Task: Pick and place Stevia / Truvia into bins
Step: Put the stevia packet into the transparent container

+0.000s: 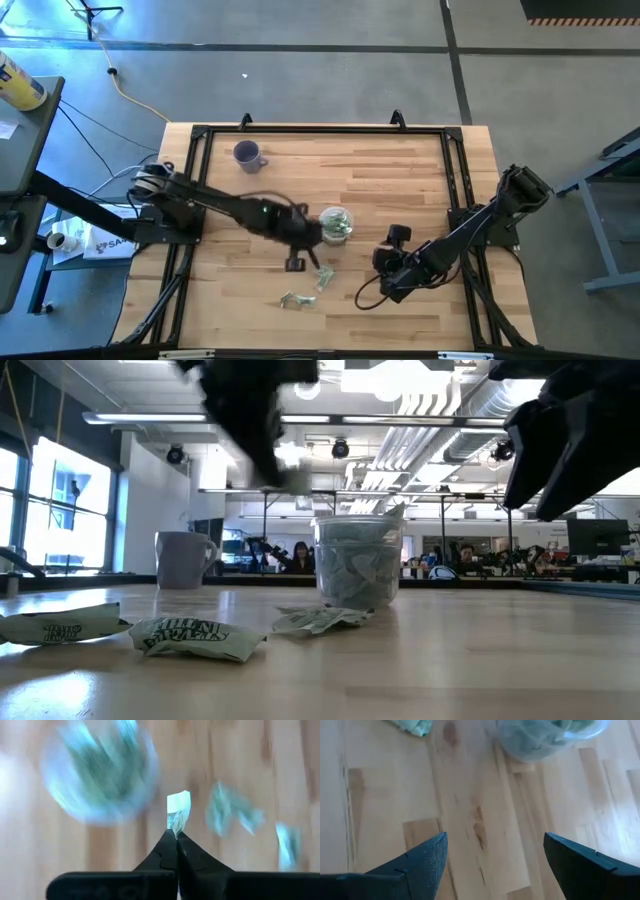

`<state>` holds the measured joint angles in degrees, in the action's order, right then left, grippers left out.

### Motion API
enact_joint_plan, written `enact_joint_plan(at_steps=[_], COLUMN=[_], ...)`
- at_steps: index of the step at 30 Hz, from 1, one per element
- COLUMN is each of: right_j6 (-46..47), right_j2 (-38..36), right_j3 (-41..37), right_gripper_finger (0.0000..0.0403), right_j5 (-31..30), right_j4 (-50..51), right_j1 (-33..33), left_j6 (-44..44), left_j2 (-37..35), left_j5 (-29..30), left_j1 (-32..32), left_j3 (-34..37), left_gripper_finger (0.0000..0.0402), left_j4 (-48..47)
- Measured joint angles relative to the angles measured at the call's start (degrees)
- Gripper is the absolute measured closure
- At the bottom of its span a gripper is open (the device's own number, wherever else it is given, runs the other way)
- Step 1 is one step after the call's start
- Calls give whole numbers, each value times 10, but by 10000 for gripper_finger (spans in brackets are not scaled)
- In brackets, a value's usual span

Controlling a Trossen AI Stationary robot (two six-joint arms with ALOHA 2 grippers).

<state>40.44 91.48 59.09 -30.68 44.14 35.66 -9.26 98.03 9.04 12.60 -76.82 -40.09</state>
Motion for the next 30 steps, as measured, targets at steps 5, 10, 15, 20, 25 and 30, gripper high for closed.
enact_joint_plan(at_steps=[5,10,15,20,25,30], right_j6=[36,73,83,53,-106,-247], right_j2=[0,0,0,0,3,17], right_j3=[0,0,0,0,0,1], right_gripper_finger=[84,84,84,84,84,84], right_j5=[-21,-19,-14,-5,45,56], right_j4=[1,0,-1,-7,-87,-165], right_j1=[-2,-4,-4,-4,-5,-15], left_j6=[53,60,60,29,-43,-121], left_j2=[16,52,65,57,-3,-64], left_j5=[1,-53,-118,-72,-49,-12], left_j1=[-77,-132,-140,-119,-65,52], left_j3=[-16,-16,-15,-15,-23,17], left_gripper_finger=[375,362,335,272,214,206], left_j4=[86,131,134,104,-15,-38])
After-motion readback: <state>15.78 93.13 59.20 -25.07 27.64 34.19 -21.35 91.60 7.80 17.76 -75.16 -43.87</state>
